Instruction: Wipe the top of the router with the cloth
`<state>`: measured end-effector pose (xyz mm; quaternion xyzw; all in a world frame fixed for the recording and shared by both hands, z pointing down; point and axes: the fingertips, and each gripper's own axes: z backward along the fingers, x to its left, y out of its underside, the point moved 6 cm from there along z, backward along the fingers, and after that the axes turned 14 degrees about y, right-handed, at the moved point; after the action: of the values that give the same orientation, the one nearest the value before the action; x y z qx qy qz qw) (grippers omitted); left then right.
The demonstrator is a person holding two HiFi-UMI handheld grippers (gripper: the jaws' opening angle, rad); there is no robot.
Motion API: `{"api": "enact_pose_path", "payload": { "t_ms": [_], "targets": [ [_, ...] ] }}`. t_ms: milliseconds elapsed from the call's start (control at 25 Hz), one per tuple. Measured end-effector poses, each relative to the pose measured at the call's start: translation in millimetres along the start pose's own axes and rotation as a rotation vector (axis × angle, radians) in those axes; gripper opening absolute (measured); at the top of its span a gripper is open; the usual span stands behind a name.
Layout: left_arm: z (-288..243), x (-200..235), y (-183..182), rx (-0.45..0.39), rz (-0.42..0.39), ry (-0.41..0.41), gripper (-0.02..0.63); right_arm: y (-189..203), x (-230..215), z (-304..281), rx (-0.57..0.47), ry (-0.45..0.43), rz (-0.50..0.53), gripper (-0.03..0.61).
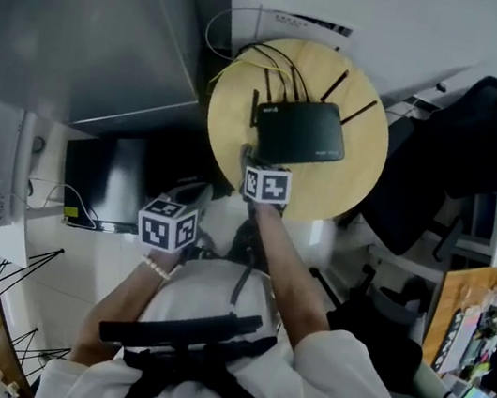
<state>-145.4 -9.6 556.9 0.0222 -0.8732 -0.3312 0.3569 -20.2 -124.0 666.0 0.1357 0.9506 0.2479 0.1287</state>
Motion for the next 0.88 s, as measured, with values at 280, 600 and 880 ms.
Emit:
{"api": "enact_pose_path", "payload": {
  "t_ms": [280, 600, 880],
  "targets": [
    [19.2, 15.1, 2.7, -0.031, 0.035, -0.035, -0.003, -22.5, 16.2, -21.8, -0.002, 0.14, -0.156, 0.041],
    [36.1, 25.9, 9.7, -0.055, 0.083, -0.084, -0.003, -34.8, 2.4, -40.0, 0.069, 0.304, -0.288, 0.041],
    [45.8, 29.4, 14.4, -0.078, 0.105, -0.115, -0.003, -38.1, -3.0, -42.6, 0.044, 0.349, -0.297, 0.041]
  ]
}}
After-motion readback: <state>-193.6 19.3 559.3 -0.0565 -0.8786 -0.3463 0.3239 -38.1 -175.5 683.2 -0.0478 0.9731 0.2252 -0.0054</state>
